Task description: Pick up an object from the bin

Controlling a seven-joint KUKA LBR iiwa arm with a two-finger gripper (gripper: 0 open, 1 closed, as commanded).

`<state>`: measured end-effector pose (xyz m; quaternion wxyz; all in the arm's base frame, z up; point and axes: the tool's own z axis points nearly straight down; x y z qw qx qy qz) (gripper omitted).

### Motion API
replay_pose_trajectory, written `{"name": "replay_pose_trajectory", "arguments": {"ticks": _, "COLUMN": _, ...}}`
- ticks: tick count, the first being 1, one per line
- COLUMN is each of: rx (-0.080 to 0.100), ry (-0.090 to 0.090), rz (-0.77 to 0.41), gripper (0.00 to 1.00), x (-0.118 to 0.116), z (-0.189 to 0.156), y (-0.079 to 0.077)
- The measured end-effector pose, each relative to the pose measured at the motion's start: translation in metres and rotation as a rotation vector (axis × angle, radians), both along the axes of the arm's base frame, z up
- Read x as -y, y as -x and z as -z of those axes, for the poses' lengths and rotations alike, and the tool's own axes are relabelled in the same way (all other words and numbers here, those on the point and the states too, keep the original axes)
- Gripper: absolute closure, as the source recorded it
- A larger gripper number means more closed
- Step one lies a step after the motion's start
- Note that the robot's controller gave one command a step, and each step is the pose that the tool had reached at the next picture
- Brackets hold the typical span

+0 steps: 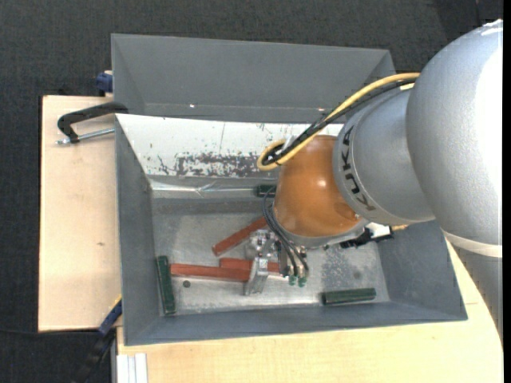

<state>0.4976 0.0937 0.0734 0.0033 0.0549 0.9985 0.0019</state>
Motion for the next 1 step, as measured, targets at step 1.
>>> {"name": "replay_pose_trajectory", "arguments": {"ticks": 1, "rx": 0.002, "ry": 0.002, "rz": -0.061, "gripper": 1.00, "x": 0.0097, "z": -0.1754, "y": -0.0236}}
